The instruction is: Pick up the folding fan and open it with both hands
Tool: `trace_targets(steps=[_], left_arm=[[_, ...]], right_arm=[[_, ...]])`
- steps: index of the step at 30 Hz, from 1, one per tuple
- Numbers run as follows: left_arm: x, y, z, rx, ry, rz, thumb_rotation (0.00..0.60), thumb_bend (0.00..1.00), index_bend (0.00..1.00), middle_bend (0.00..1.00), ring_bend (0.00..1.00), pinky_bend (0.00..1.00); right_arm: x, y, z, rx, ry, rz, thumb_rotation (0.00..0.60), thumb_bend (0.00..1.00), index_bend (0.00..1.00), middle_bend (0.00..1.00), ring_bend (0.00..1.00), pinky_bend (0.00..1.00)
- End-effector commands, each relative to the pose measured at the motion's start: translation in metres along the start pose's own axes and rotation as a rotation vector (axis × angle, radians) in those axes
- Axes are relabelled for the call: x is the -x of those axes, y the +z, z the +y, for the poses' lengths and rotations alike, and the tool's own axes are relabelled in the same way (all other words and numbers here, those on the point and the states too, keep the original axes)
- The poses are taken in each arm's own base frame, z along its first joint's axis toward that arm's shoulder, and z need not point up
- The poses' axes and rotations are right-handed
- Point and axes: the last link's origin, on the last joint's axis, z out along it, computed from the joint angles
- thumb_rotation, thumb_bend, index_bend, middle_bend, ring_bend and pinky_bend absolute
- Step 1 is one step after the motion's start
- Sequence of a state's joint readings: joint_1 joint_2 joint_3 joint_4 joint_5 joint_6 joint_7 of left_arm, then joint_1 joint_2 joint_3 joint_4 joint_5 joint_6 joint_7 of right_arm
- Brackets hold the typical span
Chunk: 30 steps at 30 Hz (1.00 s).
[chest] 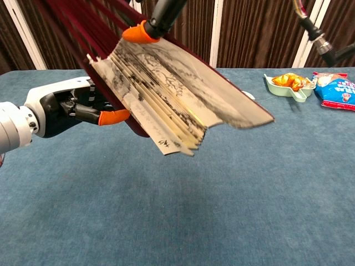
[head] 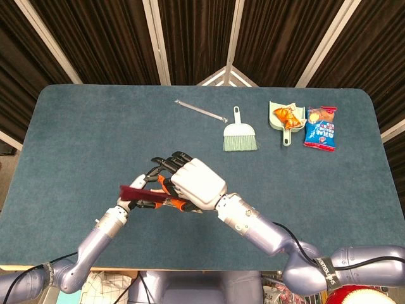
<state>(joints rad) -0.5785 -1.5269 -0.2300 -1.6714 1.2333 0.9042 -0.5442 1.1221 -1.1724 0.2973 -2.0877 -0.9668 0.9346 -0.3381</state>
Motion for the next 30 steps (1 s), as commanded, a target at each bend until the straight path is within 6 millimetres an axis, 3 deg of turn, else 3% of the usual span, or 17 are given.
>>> trace_targets(steps=[1,17,30], left_arm=[[-0.002,0.000,0.000,-0.003,0.004,0.011,0.600,0.58,0.64,0.11,0.00,0.03],[-0.036,-0.006,-0.005,0.013,0.132,0.129,0.600,0.58,0.64,0.12,0.00,0.03],[-0.058,-0.005,0.017,0.250,0.305,0.350,0.600,0.58,0.64,0.13,0.00,0.04]], right_arm=[[-0.002,-0.003,0.005,0.011,0.000,0.003,0.600,0.46,0.69,0.13,0.21,0.16],[-0.023,-0.022,0.043,0.105,-0.035,0.047,0.600,0.47,0.69,0.13,0.21,0.16],[-0.024,-0.037,0.075,0.151,-0.121,0.126,0.600,0.47,0.69,0.14,0.21,0.16]])
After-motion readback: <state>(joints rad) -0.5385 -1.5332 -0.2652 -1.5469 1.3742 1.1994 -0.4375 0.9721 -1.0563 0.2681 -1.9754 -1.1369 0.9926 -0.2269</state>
